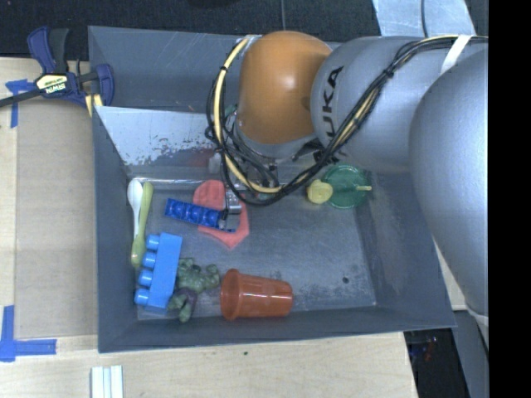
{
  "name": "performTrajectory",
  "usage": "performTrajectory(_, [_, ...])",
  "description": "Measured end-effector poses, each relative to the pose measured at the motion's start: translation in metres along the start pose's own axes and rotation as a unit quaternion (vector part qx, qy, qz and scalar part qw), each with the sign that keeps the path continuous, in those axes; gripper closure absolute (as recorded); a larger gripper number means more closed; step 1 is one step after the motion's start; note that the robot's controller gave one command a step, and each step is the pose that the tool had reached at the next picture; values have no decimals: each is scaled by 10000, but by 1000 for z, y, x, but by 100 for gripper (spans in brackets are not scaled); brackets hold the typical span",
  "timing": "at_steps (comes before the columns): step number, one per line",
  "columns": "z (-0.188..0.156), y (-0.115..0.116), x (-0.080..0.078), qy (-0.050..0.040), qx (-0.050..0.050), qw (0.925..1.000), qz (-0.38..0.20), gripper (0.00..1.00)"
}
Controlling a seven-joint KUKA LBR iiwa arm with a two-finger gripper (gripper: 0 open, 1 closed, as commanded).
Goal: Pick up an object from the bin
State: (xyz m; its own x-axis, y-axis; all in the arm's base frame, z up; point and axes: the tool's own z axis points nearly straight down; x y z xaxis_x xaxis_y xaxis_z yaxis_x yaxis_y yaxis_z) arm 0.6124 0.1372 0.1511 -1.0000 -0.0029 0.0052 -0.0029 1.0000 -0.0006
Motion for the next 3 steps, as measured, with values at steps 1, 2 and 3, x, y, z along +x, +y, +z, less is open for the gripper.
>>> performTrajectory(1, [-5,-1,-2,-40,-6,10000,13,0])
performTrajectory(2, [69,-58,-10,-58,-14,9994,346,0])
performTrajectory(3, [78,-42,-9,-132,-34,9997,-178,100])
